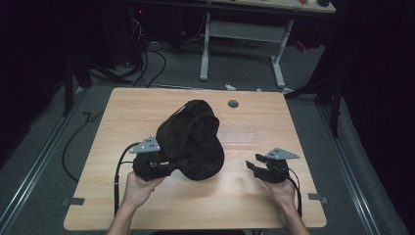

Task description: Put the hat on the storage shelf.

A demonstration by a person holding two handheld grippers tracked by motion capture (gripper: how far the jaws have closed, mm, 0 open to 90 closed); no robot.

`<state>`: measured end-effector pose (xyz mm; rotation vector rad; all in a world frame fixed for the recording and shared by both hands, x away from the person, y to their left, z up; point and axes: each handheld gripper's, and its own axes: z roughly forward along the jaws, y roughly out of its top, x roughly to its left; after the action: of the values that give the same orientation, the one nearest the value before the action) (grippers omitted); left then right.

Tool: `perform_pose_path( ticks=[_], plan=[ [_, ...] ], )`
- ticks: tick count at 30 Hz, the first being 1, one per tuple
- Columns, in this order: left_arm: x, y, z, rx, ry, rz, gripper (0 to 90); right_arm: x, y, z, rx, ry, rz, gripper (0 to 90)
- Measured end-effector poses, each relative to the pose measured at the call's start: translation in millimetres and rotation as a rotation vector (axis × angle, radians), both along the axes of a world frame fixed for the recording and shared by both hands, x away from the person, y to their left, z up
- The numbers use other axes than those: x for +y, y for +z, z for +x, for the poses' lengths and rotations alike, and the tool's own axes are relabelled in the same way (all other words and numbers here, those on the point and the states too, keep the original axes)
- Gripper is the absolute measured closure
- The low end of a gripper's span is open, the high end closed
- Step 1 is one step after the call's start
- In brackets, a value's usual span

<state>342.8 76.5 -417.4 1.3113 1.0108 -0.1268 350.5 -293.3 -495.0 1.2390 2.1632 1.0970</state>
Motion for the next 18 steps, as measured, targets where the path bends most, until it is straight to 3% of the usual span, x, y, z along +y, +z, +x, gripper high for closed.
perform_pose_path(
  ticks=[7, 17, 18],
  plan=[
    [1.4, 4.8, 3.3, -0.027, 0.044, 0.017, 69.8, -6.9, -16.9, 1.0, 0.020, -0.051, -0.042, 47.0],
    [4.9, 10.8, 14.4, -0.006, 0.111, 0.025, 69.8, -10.0, -34.3, 1.3, 0.028, -0.102, -0.089, 45.6],
    [5.2, 11.0, 15.6, -0.005, 0.117, 0.028, 69.8, -9.6, -34.9, 2.1, 0.045, -0.105, -0.096, 44.4]
  ],
)
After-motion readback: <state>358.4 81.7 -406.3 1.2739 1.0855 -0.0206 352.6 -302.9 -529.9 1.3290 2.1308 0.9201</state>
